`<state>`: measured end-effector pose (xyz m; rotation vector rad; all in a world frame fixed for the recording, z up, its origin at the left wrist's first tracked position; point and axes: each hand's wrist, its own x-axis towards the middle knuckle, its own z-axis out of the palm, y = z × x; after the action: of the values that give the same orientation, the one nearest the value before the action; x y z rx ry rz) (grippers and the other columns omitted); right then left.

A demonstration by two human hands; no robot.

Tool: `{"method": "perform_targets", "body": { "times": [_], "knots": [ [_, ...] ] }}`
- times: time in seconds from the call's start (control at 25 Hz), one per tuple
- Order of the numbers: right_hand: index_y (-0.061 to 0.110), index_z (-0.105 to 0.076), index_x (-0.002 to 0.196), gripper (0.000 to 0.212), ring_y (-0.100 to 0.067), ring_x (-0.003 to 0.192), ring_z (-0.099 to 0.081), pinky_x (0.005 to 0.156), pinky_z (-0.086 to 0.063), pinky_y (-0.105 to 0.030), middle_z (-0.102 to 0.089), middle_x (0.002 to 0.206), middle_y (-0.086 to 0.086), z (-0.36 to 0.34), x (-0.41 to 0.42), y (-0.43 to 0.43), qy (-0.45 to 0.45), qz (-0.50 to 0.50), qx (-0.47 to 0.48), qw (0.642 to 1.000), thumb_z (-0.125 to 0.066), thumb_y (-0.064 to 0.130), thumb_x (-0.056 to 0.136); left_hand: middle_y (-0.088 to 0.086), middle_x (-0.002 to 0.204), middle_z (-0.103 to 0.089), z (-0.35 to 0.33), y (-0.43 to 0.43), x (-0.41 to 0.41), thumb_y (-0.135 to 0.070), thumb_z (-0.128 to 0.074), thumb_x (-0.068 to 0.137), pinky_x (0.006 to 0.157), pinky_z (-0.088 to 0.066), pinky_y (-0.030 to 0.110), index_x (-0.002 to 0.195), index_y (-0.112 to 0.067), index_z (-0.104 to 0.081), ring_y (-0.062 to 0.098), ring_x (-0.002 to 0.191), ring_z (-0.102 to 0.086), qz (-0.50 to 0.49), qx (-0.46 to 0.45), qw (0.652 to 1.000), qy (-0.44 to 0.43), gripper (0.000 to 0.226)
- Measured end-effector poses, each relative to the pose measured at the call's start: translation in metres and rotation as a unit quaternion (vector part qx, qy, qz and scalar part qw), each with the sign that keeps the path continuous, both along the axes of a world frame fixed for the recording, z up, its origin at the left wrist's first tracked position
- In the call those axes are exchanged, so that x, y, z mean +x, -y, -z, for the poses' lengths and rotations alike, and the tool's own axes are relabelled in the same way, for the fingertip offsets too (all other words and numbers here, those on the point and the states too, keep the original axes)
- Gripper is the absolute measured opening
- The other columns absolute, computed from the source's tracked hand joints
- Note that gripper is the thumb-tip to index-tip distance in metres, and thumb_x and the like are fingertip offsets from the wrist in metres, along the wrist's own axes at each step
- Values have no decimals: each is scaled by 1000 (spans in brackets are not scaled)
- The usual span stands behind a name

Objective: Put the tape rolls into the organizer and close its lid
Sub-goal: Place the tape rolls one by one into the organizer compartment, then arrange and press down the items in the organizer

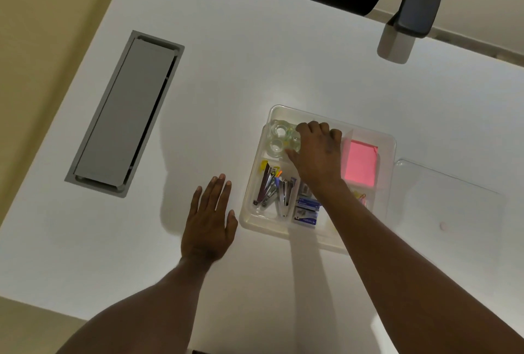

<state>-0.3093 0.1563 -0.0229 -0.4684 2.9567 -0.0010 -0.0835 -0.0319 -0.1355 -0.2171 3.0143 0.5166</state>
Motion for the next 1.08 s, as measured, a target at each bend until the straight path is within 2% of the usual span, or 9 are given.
{"method": "perform_targets", "body": {
  "times": [0.24, 0.4, 0.48, 0.6, 0.68, 0.76, 0.84, 0.92, 1.08],
  "knots": [
    [17, -65, 115, 30, -25, 106, -56, 93, -39, -41, -66, 113, -2, -4, 12, 0, -19, 30, -8, 999, -67, 25, 86, -3, 180, -6, -4, 0, 0, -40, -38, 105, 137, -10, 45, 171, -24, -9, 15, 168, -5, -5, 3, 1000, 7, 74],
    [19, -66, 114, 27, -23, 108, -54, 91, -35, -38, -67, 112, 2, -13, 17, -1, -19, 35, 10, 999, -63, 21, 87, -1, 179, -14, -14, 0, -1, -38, -37, 106, 137, -12, 44, 169, -20, -21, 15, 167, -10, -3, 30, 999, 15, 68],
    [20, -65, 117, 29, -23, 111, -53, 92, -34, -38, -66, 114, 3, -17, 18, 0, -6, 41, 10, 999, -61, 20, 88, -3, 177, -21, -21, 0, -2, -32, -37, 107, 136, -15, 45, 167, -18, -30, 16, 166, -18, -17, 67, 998, 5, 61],
    [20, -63, 121, 35, -23, 113, -52, 94, -34, -38, -66, 115, 3, -20, 17, 1, 15, 38, 15, 999, -61, 18, 87, 1, 164, -47, -37, 1, -17, -22, -42, 108, 133, -25, 50, 155, -11, -50, 22, 156, -43, -77, 157, 984, -39, 49],
    [20, -62, 122, 38, -24, 114, -53, 96, -35, -40, -65, 117, 2, -22, 14, 1, 22, 24, 24, 999, -65, 20, 85, 6, 155, -58, -55, -2, -42, -20, -46, 107, 130, -31, 53, 146, -9, -59, 25, 149, -52, -88, 164, 979, -82, 42],
    [19, -62, 122, 40, -25, 117, -53, 99, -35, -43, -64, 119, 0, -23, 11, 2, 25, 13, 31, 999, -70, 27, 83, 8, 150, -61, -75, -8, -78, -20, -53, 106, 129, -32, 54, 138, -10, -65, 27, 146, -54, -55, 153, 980, -112, 35],
    [17, -61, 121, 45, -26, 118, -52, 101, -34, -44, -63, 121, -3, -22, 8, 3, 26, 2, 43, 999, -74, 34, 82, 9, 153, -58, -92, -19, -115, -22, -61, 104, 131, -28, 53, 133, -12, -69, 28, 149, -51, -10, 131, 985, -112, 32],
    [15, -59, 122, 52, -28, 121, -52, 103, -33, -46, -63, 123, -5, -20, 5, 5, 31, 1, 52, 998, -77, 39, 80, 12, 162, -49, -103, -33, -145, -26, -59, 105, 131, -24, 58, 134, -15, -69, 29, 156, -41, 25, 74, 993, -86, 32],
    [13, -53, 130, 67, -30, 132, -47, 112, -27, -51, -61, 133, -8, -14, -1, 7, 46, 0, 55, 997, -79, 46, 78, 13, 179, -8, -104, -51, -183, -28, -42, 107, 130, 0, 68, 139, -20, -62, 29, 168, 0, 68, -17, 997, 35, 38]
  ]
}}
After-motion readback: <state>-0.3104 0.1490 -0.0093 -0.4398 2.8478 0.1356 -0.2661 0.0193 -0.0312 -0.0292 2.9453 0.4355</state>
